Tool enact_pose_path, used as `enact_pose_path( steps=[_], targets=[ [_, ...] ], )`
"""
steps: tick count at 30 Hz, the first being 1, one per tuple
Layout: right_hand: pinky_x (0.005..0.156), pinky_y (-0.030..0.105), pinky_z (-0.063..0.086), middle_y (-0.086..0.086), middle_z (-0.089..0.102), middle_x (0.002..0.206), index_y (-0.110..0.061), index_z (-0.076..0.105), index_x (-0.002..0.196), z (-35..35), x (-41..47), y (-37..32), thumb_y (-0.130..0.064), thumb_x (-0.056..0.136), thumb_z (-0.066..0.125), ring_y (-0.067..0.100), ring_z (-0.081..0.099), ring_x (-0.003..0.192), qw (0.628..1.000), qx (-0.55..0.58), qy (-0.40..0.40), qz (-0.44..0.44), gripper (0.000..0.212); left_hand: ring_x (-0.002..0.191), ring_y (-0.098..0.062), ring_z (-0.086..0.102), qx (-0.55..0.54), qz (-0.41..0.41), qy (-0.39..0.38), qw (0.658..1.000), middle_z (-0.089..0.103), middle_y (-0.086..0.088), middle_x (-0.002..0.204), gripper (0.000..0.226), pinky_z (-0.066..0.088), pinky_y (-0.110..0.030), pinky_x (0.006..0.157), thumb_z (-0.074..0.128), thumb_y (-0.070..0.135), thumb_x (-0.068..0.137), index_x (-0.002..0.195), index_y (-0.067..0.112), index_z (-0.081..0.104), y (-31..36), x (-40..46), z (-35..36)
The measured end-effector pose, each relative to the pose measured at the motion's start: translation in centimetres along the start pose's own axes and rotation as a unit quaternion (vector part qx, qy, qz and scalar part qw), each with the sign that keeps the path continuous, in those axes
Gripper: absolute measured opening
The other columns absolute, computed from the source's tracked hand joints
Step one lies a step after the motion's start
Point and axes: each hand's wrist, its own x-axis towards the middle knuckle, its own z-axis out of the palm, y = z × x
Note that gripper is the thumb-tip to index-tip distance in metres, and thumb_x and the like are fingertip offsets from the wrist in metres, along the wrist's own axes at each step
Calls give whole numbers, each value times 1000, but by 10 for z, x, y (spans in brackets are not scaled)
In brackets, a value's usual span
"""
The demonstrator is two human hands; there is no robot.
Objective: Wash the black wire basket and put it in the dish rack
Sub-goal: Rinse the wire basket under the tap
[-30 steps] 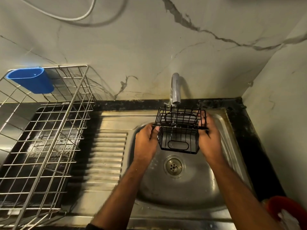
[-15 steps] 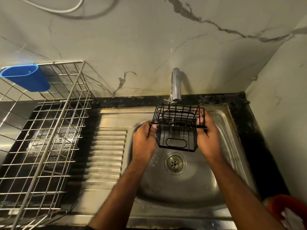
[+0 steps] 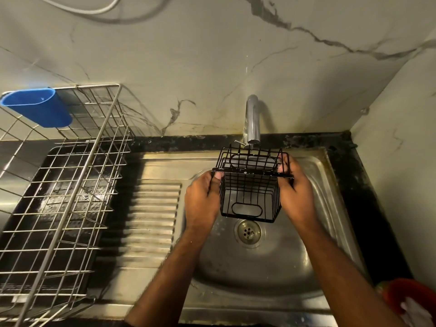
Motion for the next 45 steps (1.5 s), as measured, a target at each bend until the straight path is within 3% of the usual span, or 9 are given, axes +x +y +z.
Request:
enact_pose_path(
  steps=[4, 8, 12, 19, 26, 32, 37, 41, 45],
  targets=[
    [89, 1, 29, -36, 48, 118, -26, 45, 147, 0, 2, -1, -9, 101, 51, -23, 44, 108, 1000, -17, -4, 20, 50, 74, -16, 68, 2, -5, -2, 1000, 72, 3, 76, 32, 58, -41, 70, 54, 43, 103, 94, 17, 72, -1, 1, 0],
    [82, 1, 28, -24, 50, 122, -27, 46, 146, 0, 3, -5, -10, 101, 50, -4, 44, 117, 999, -33, -9, 30, 49, 60, -24, 62, 14, -10, 2, 1000, 63, -1, 61, 39, 55, -43, 60, 53, 48, 103, 76, 21, 61, -1, 0, 0],
    [88, 7, 32, -18, 52, 127, -25, 46, 147, 1, 3, -8, -13, 102, 50, 0, 45, 120, 999, -44, -18, 24, 47, 63, -38, 65, -9, -19, 4, 1000, 69, -12, 72, 56, 56, -55, 57, 47, 67, 94, 84, 16, 65, -6, 1, -2],
    [103, 29, 36, -12, 54, 132, -27, 43, 149, 6, -3, -12, -20, 102, 51, 5, 46, 121, 997, -69, -27, 16, 48, 79, -36, 70, -31, -25, 17, 999, 73, -13, 84, 75, 60, -56, 59, 42, 84, 83, 93, 15, 70, -9, -4, -10],
    [101, 29, 34, -8, 55, 137, -28, 44, 149, 7, -5, -15, -18, 102, 50, 5, 45, 122, 997, -73, -30, 15, 48, 62, -38, 66, -14, -4, 27, 1000, 72, -13, 78, 62, 58, -55, 59, 43, 70, 92, 93, 14, 70, -6, -7, -15],
    [93, 24, 34, -18, 52, 118, -29, 45, 147, 6, -1, -17, -22, 103, 49, 3, 47, 111, 997, -74, -31, 16, 44, 56, -34, 65, -3, -15, 19, 1000, 71, -15, 77, 47, 57, -48, 54, 48, 53, 101, 92, 11, 67, -5, -8, -14],
    [87, 28, 44, -13, 62, 107, -31, 49, 145, 5, 6, -11, -24, 103, 50, 9, 58, 99, 995, -90, -30, 27, 43, 67, -26, 66, 39, 6, 38, 998, 70, -8, 72, 42, 54, -45, 62, 52, 42, 104, 88, 8, 70, -3, -6, -13],
    [74, 15, 39, -11, 64, 103, -30, 51, 143, 6, 12, -5, -24, 103, 49, 6, 58, 93, 995, -89, -30, 28, 41, 73, -21, 69, 26, 9, 38, 999, 73, -6, 77, 40, 55, -36, 65, 54, 40, 103, 89, 8, 72, 3, -6, -16],
    [78, 17, 44, -13, 65, 102, -29, 52, 142, 8, 15, -6, -22, 102, 49, 6, 60, 95, 996, -83, -33, 25, 40, 72, -17, 71, 11, -2, 45, 999, 74, -1, 77, 40, 60, -43, 69, 54, 44, 102, 89, 12, 72, 3, -6, -18]
  ],
)
